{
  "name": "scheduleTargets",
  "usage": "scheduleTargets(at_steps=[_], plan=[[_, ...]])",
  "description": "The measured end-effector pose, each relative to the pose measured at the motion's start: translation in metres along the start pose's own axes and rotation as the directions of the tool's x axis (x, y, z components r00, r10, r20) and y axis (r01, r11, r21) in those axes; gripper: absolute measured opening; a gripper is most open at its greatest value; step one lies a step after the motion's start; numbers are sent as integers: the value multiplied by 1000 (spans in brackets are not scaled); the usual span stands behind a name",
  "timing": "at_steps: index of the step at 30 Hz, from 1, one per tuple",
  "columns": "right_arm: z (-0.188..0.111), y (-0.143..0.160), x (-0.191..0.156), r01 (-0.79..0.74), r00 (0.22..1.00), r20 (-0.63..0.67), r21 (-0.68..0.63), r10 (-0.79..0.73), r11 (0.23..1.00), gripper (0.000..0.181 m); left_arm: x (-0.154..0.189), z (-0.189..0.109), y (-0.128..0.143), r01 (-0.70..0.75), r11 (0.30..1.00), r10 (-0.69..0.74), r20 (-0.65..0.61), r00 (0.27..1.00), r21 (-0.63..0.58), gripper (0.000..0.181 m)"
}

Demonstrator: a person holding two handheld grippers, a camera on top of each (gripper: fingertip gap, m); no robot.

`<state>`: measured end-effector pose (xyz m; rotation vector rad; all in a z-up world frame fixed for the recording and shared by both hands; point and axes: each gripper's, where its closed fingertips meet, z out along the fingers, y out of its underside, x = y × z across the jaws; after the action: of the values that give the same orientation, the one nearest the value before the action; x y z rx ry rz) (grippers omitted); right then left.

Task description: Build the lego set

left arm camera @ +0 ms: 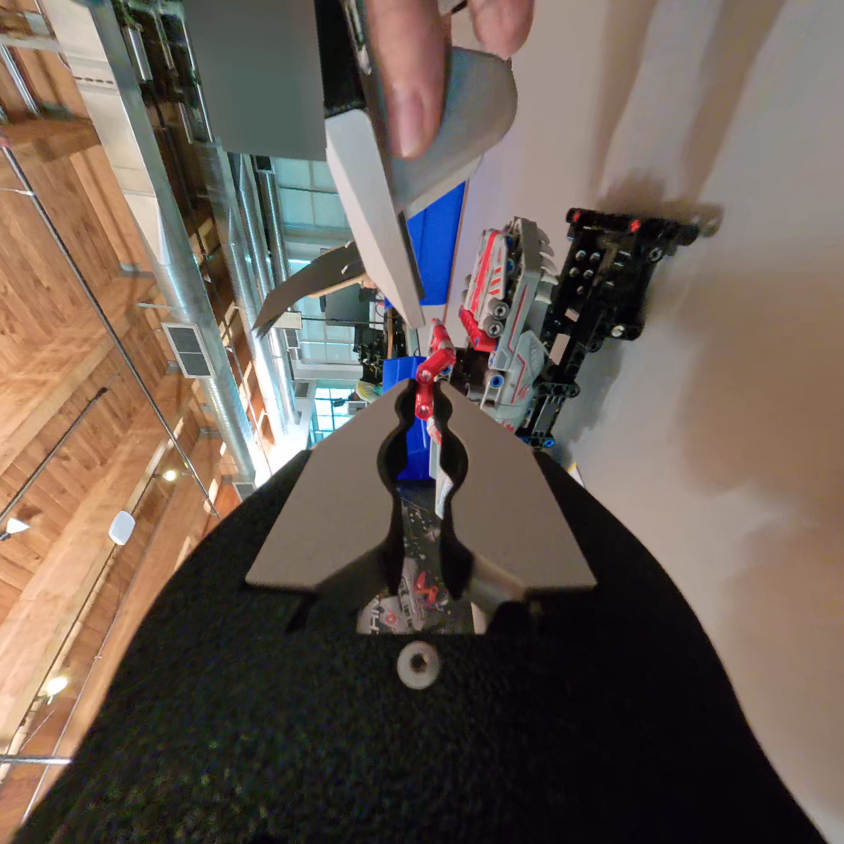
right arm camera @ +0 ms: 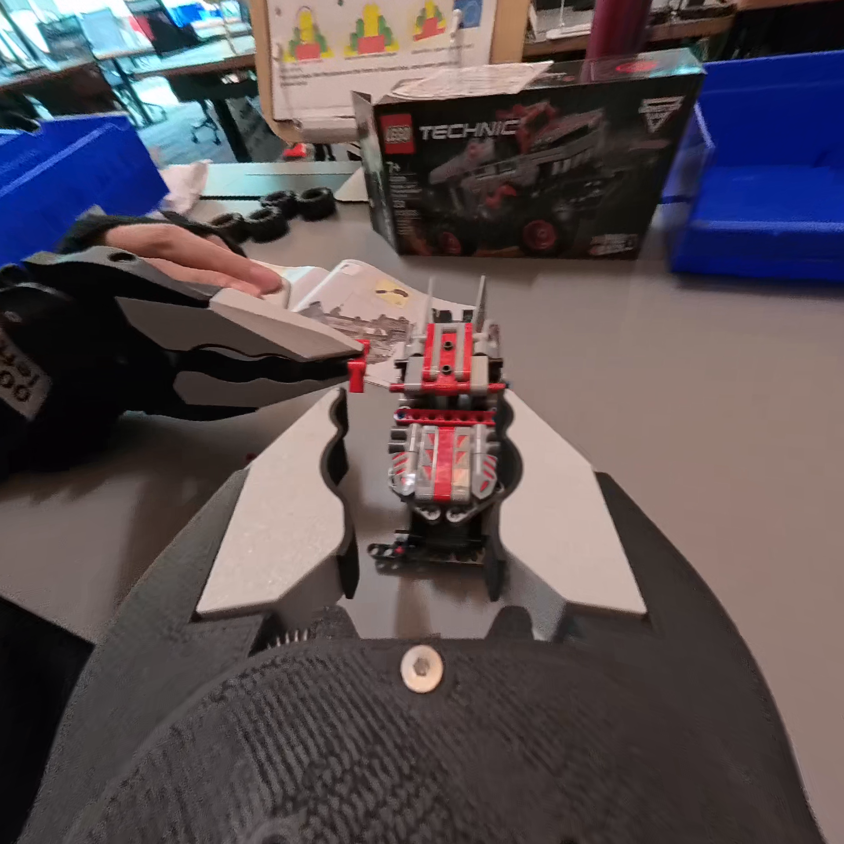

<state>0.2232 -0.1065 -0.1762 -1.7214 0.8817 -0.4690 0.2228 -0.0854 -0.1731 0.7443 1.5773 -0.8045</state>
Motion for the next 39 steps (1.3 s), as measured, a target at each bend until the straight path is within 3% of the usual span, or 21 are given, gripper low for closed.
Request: scheduleTargets(at_steps=[5,7,11,13,28,39], plan=[[16,1,3,71,997,45,-38,-70,997,89,8,1,-3,-85,995,85,7,996,49,4],[24,6,5,98,993,69,-78,-93,992,90,12,3,-3,-96,994,96,-2,995,60,4],[32,8,7,126,988,104,-97,-116,987,89,11,4,-1,-91,994,91,8,996,67,4],[32,7,3,143,981,141,-85,-131,986,79,10,5,-2,-83,994,83,13,996,75,4],[32,7,1,104,982,162,-33,-97,994,83,9,9,-8,-36,994,34,25,999,103,4],[33,8,0,117,986,128,-40,-111,992,83,11,6,-10,-102,992,101,23,995,75,4]])
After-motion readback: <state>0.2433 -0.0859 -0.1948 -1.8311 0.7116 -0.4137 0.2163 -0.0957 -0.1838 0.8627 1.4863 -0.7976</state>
